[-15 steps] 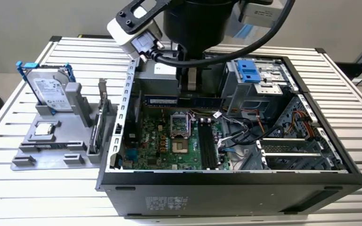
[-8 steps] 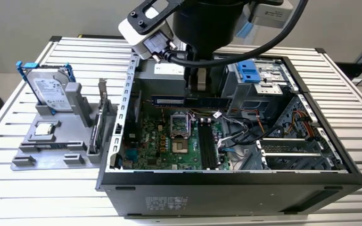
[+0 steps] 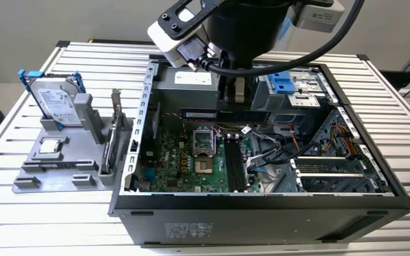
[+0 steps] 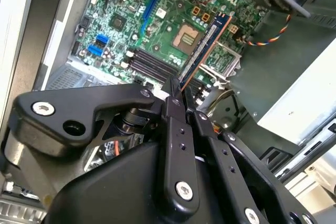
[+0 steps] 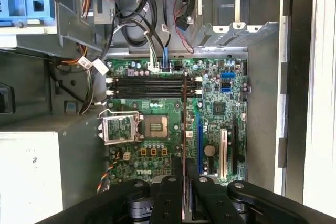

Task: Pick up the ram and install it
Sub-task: 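Pick up the ram and move it above insertion slot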

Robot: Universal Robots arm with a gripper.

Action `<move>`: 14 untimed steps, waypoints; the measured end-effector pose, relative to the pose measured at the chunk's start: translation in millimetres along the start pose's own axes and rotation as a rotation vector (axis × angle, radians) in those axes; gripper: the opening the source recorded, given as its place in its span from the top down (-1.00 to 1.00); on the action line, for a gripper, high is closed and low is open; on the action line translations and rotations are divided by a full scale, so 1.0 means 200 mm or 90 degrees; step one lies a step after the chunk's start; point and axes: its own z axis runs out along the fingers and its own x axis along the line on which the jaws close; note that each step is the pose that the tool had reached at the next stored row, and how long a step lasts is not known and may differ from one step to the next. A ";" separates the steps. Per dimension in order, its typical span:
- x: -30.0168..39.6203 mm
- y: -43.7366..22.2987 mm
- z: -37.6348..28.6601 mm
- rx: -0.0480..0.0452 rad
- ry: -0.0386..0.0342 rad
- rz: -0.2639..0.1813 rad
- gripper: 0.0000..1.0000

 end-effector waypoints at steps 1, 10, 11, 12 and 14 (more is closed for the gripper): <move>0.000 0.007 0.000 0.0000 0.0000 0.000 1.00; 0.003 0.065 -0.001 0.0000 -0.0006 0.000 1.00; 0.003 0.071 -0.001 0.0000 -0.0006 0.000 1.00; 0.003 0.078 -0.001 0.0000 -0.0007 0.000 1.00; 0.004 0.088 -0.002 0.0000 -0.0010 0.000 1.00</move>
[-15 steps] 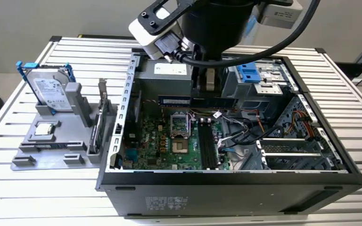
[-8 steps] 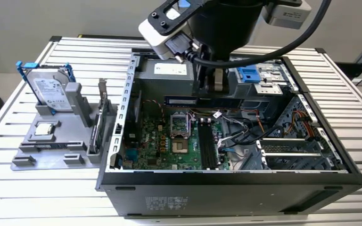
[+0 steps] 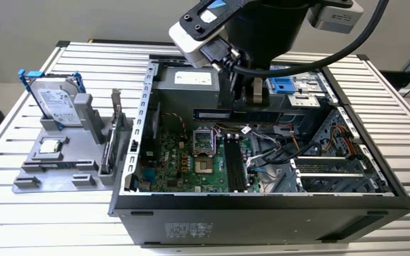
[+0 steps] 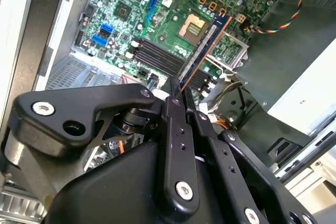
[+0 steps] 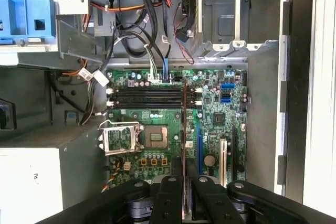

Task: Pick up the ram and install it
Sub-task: 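Pick up the ram and move it above insertion slot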

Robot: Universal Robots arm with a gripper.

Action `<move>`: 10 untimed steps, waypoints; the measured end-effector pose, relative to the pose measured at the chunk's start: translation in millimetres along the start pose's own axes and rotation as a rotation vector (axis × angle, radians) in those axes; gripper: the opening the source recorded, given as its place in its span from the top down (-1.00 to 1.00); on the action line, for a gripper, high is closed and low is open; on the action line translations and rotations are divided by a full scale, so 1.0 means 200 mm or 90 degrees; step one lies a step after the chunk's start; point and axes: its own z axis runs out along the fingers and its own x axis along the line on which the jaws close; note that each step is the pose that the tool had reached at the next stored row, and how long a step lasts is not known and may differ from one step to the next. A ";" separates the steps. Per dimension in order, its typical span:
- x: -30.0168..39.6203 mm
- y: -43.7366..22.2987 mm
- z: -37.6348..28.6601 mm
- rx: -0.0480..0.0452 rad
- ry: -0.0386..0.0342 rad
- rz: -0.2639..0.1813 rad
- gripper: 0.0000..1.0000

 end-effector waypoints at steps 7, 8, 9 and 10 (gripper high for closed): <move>0.002 0.050 -0.001 0.0000 -0.0007 0.000 1.00; 0.002 0.058 -0.001 0.0000 -0.0008 0.000 1.00; 0.003 0.068 -0.001 0.0000 -0.0008 0.000 1.00; 0.003 0.077 -0.001 0.0000 -0.0008 0.000 1.00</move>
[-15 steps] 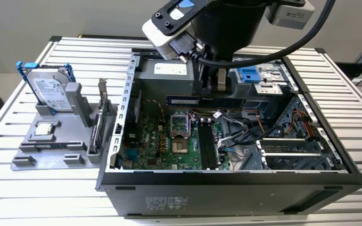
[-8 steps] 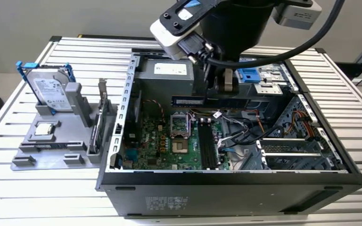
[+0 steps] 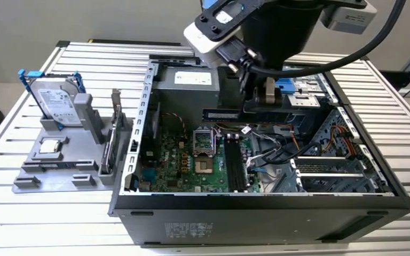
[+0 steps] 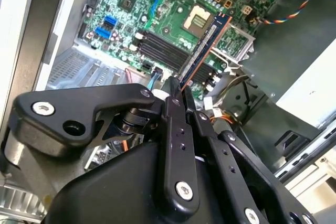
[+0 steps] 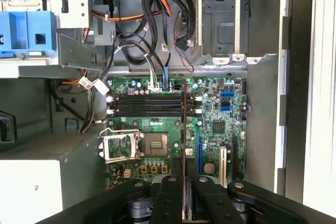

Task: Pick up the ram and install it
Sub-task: 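Pick up the ram and move it above insertion slot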

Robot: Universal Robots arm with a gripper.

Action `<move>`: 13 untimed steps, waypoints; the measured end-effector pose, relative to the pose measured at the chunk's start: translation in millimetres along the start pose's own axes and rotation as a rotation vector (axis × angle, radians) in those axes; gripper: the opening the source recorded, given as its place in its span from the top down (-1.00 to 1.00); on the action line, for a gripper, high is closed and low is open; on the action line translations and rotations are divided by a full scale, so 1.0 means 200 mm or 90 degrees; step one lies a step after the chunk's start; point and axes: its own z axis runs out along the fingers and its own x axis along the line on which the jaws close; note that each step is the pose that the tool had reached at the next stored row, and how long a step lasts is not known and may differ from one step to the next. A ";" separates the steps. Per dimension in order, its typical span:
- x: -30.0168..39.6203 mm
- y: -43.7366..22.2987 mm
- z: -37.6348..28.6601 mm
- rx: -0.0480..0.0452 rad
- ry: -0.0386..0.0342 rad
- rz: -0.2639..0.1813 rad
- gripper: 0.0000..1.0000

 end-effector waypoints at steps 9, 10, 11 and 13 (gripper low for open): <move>0.003 0.076 -0.001 0.0000 -0.0001 0.000 1.00; 0.003 0.083 -0.001 0.0000 -0.0001 0.000 1.00; 0.004 0.090 -0.002 0.0000 -0.0001 0.000 1.00; 0.004 0.104 -0.002 0.0000 -0.0002 0.000 1.00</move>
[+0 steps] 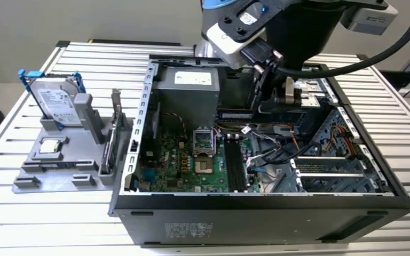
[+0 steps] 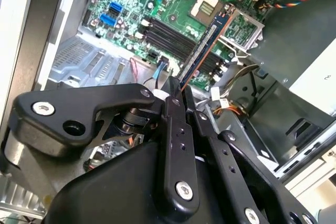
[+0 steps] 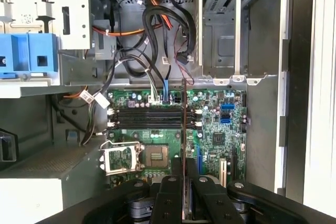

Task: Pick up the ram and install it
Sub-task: 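Pick up the ram and move it above insertion slot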

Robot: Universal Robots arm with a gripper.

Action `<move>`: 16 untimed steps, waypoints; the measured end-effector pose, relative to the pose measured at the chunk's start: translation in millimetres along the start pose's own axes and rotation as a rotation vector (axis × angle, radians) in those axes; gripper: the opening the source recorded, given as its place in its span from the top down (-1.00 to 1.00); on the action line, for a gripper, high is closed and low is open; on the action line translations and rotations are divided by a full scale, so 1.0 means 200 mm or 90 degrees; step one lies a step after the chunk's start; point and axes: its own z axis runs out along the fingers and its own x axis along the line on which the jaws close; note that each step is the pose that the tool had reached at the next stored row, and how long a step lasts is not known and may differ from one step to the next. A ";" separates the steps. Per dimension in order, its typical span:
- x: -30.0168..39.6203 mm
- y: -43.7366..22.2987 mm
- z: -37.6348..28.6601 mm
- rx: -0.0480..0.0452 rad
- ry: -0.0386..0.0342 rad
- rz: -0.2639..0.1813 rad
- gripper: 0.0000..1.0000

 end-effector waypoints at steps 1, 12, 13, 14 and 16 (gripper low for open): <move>0.000 0.007 0.000 0.0000 0.0000 0.000 1.00; 0.003 0.080 -0.001 0.0000 -0.0004 0.000 1.00; 0.003 0.085 -0.001 0.0000 -0.0005 0.000 1.00; 0.004 0.090 -0.002 0.0000 -0.0005 0.000 1.00; 0.004 0.095 -0.002 0.0000 -0.0006 0.000 1.00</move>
